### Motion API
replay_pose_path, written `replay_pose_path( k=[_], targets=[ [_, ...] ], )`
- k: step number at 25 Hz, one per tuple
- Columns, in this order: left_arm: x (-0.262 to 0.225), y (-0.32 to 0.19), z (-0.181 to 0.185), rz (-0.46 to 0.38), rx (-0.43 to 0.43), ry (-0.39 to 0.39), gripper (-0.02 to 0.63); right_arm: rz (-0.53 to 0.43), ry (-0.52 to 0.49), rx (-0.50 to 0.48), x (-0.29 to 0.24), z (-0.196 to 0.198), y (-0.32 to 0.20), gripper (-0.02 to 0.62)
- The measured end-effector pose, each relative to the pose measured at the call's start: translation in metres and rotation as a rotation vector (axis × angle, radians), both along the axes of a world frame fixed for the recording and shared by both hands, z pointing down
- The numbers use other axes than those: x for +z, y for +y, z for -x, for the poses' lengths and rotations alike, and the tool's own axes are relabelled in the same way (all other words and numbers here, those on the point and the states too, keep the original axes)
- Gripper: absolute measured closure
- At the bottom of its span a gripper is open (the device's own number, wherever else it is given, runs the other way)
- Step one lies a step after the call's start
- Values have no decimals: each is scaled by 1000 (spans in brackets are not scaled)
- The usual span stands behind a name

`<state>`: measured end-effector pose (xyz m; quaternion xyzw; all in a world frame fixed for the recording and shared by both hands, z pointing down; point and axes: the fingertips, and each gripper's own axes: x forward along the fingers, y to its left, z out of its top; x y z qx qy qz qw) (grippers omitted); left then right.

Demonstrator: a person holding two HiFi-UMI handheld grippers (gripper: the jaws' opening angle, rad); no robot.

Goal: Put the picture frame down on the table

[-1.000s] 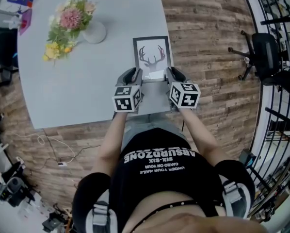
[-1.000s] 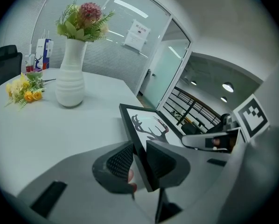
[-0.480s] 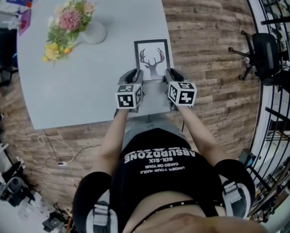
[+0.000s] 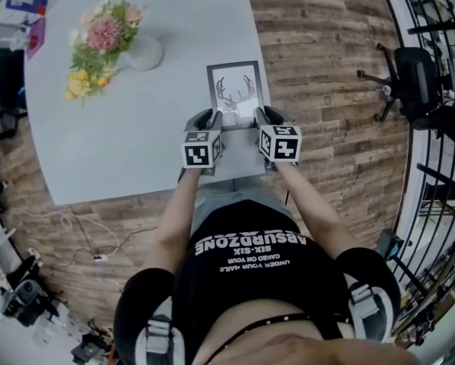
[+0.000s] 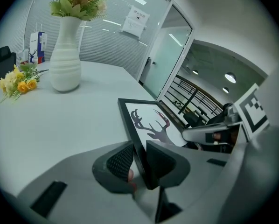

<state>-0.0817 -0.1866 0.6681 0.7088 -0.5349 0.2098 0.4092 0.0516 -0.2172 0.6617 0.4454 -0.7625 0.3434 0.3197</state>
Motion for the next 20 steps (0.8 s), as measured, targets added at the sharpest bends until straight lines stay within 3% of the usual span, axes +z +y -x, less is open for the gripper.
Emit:
replay_pose_path(
  k=[13, 17, 20],
  targets=[
    [5, 3, 0, 21, 36, -65, 509, 21, -34, -50, 7, 3, 2, 503],
    [-8, 0, 9, -20, 18, -84, 508, -9, -53, -41, -7, 1, -4, 477],
    [-26, -1, 15, -68, -9, -84, 508, -42, -75, -51, -24, -1, -5, 526]
  ],
)
